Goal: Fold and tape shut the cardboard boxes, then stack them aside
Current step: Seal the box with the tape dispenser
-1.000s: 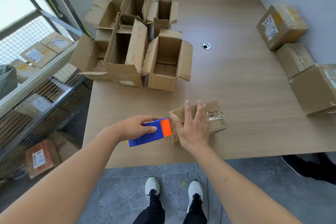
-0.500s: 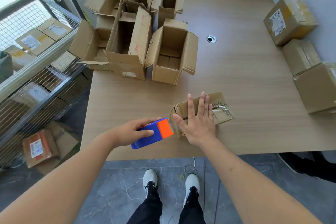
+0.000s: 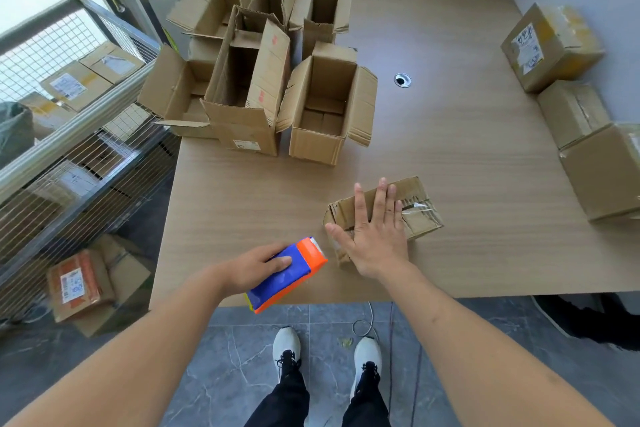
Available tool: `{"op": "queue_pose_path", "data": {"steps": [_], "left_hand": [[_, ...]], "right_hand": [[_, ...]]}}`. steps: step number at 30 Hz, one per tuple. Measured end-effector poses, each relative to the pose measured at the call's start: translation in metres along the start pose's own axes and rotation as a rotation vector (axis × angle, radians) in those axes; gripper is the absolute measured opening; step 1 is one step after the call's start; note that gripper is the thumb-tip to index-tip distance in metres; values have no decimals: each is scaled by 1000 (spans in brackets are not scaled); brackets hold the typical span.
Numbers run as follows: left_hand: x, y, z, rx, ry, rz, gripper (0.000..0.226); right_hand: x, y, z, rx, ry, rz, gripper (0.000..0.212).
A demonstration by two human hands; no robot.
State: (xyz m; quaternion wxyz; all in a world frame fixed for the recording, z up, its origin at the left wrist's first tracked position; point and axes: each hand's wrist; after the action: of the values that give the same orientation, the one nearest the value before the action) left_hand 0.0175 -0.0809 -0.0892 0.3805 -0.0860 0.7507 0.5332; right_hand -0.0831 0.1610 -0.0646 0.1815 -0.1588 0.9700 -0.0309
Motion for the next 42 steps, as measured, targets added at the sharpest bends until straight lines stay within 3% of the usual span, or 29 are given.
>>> {"op": "queue_pose_path", "data": {"steps": [3,5,10,13,17,20,24,29,34,36,42], "left_hand": [[-1,5,-6,-39,50,40,21],[-3,9,-13,-30,46,44,30],[-27,17,-24,86,148,16,61],[-42,31,-30,114,118,47,73],[-59,55,-28,182,129,145,75],[-67,66,-23,213,171,214,75],[-75,77,-12,308,268,275,76],[-81,88,6,365,336,310,76],[-91,98,21,413,349,298,78],[-94,105,27,430,344,299,78],[-101,135,43,473,304,273,79]], "right_hand": [[-1,-12,-6,-15,-4,11,96],[-1,-22,-11,-59,-12,-27,98],[-3,-18,-20,-57,-112,-254,97],[-13,0,-22,-20,-186,-403,96],[-31,24,-11,-15,-165,-564,102],[-41,42,-7,4,-30,-632,113],[-59,60,-2,182,118,-383,90],[-45,59,-3,284,-26,-502,74],[-47,47,-48,801,23,-403,48],[-57,40,-65,979,-80,-435,35],[-72,42,-94,921,-66,-481,16]]}}
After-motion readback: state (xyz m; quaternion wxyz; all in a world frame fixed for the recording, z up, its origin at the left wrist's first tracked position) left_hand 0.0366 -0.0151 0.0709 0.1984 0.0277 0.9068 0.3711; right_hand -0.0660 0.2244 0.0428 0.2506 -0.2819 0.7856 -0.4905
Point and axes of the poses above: each hand's wrist, its own x-axis towards the middle knuckle, its own z-axis out of the palm, y = z × x, and after that the axes turned 1 degree about -y, right-handed
